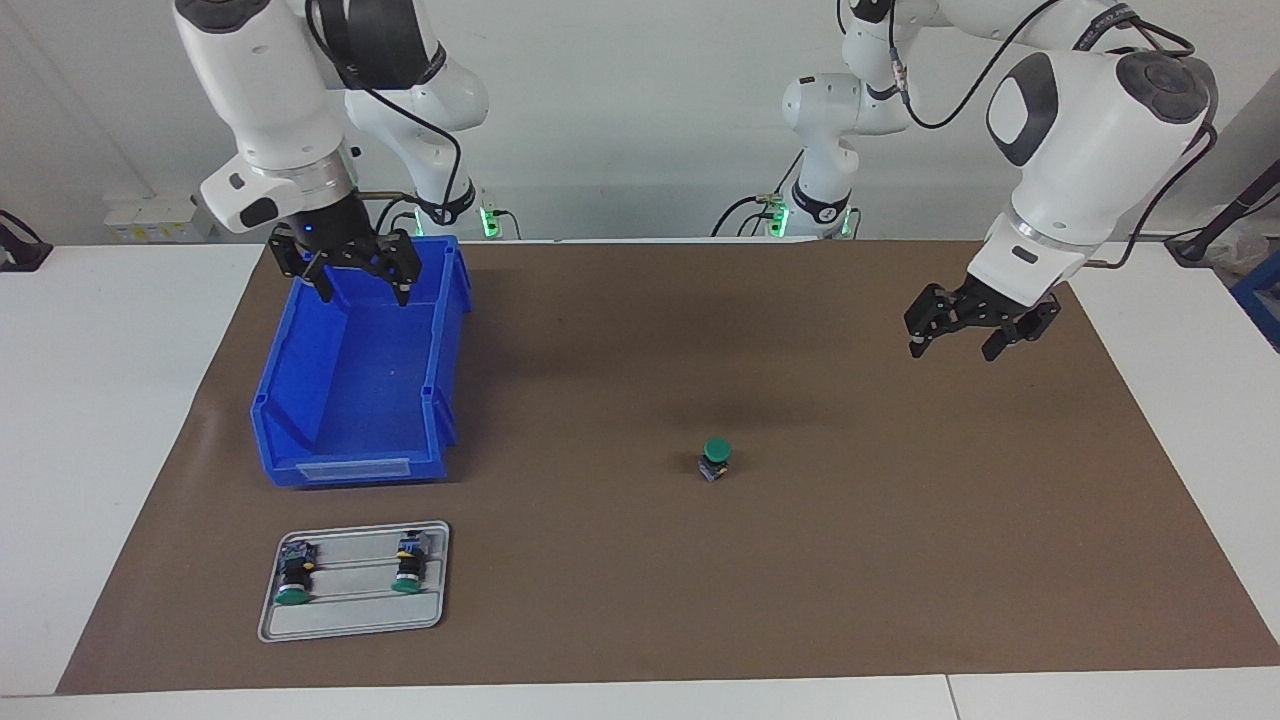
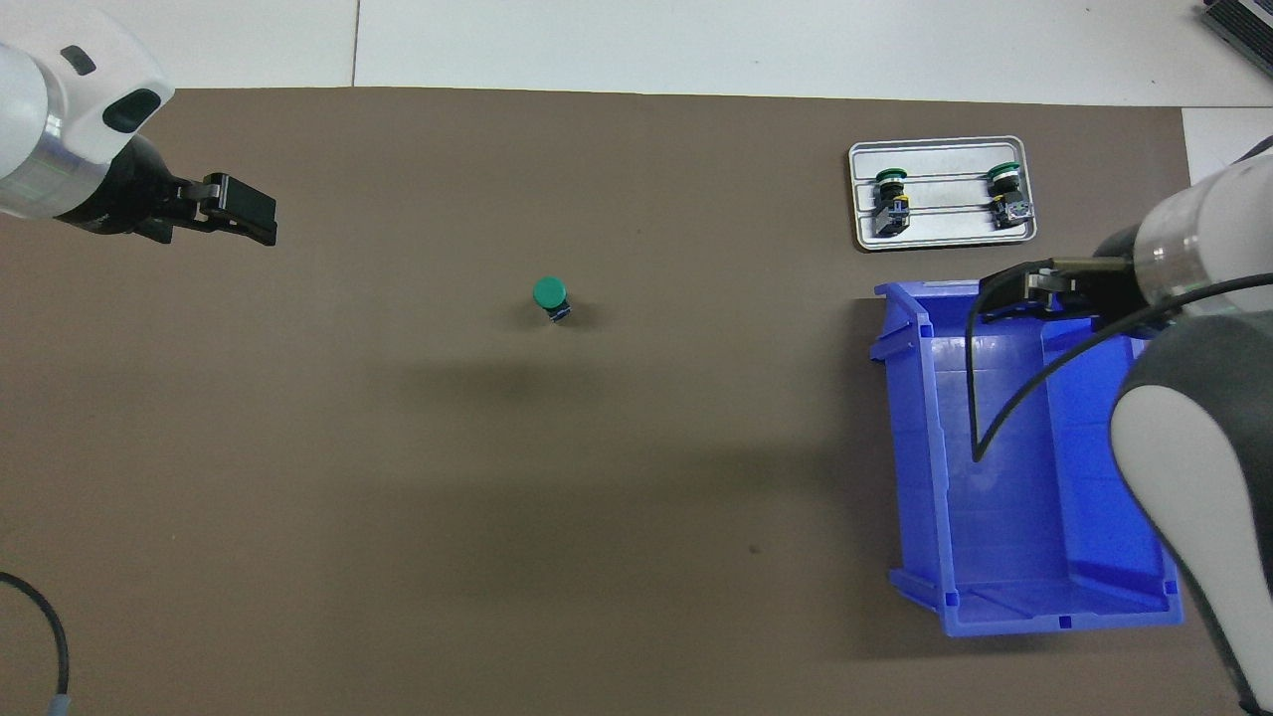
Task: Place and press button with both arms
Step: 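Reach the right gripper from the blue bin to the green button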
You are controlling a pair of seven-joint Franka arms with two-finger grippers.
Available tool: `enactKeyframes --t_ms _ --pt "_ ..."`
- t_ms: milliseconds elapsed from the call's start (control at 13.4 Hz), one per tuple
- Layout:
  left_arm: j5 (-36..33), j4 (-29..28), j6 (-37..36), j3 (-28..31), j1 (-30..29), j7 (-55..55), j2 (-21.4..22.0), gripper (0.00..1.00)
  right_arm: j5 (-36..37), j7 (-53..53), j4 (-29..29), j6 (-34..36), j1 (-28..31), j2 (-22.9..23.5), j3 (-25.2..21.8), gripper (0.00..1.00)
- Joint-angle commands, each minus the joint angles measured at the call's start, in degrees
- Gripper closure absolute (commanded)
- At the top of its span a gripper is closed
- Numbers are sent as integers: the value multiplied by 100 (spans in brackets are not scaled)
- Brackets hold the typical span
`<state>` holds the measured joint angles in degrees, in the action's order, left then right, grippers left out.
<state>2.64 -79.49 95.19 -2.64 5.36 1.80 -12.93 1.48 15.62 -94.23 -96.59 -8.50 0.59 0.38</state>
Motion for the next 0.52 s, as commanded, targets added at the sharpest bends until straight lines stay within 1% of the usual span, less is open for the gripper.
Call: enactKeyframes --t_ms 0,224,449 --pt "18 -84 8 -26 -70 -66 177 0 -25 791 -149 -325 -466 89 6 3" --pt "0 -128 70 -26 -140 -74 186 0 36 1732 -131 -606 -976 370 6 4" --pt "-17 -321 157 35 -149 -267 264 0 54 2689 -52 -1010 -1459 730 6 4"
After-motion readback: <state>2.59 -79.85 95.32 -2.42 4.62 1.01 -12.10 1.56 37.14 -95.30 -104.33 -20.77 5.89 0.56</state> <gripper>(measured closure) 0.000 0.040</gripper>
